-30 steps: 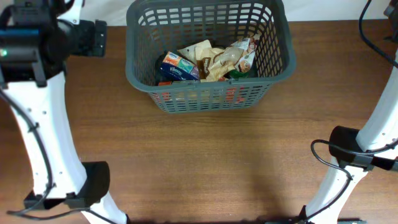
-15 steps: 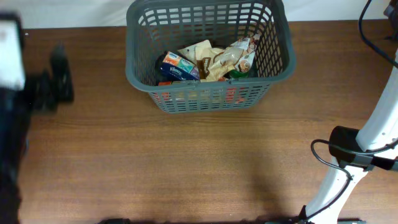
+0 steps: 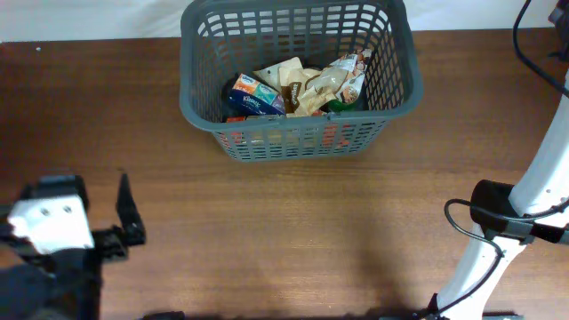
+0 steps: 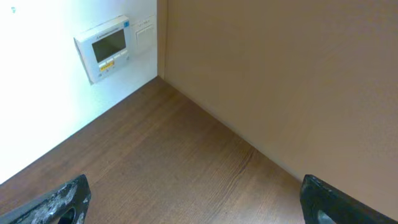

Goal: Pack container

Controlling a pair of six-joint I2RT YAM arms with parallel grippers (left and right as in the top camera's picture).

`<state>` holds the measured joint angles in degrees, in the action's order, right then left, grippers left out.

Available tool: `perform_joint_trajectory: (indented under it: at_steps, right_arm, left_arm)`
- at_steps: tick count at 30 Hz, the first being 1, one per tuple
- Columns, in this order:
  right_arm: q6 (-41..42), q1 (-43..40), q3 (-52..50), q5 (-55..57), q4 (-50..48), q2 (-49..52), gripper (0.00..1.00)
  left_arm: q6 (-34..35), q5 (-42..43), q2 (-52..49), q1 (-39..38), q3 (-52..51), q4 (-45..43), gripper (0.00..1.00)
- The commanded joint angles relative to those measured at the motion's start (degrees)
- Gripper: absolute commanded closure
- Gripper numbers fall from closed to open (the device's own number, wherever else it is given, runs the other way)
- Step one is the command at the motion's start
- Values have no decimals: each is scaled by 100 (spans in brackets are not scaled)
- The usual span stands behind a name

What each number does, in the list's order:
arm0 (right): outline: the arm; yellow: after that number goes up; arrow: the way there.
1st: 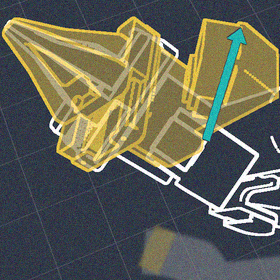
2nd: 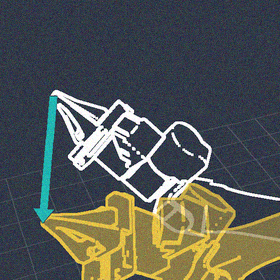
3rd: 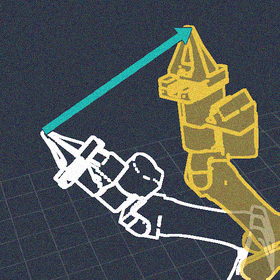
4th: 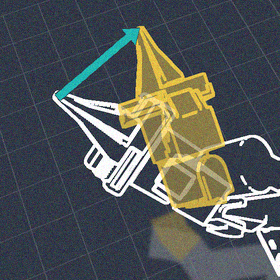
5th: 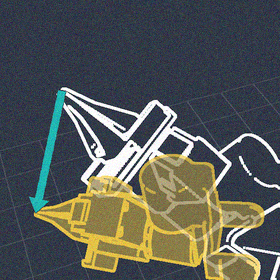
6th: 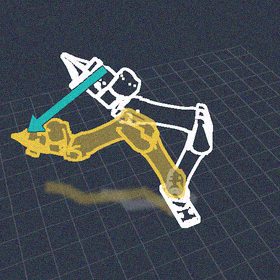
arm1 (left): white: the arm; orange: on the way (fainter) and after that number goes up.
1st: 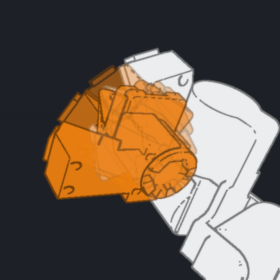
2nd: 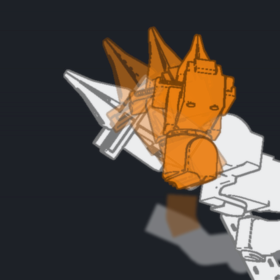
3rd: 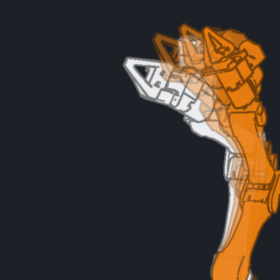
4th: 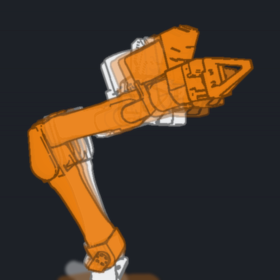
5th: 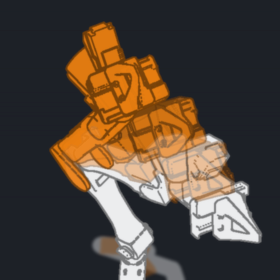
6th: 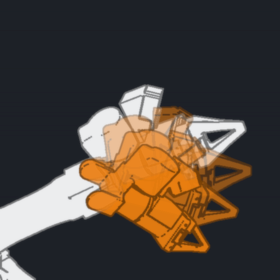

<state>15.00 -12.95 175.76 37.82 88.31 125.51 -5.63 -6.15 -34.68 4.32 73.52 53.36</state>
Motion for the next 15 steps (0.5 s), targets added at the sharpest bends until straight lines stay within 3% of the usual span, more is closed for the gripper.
perform_joint_trajectory:
  at_steps: [1,15]
  right_arm:
    - [52,-20,28,-13,-9,-136,1]
    - [52,-20,28,-13,-7,-136,1]
  left_arm:
    - [352,455,457,42,-863,-243,1]
    - [564,1329,1851,42,-3722,-1408,1]
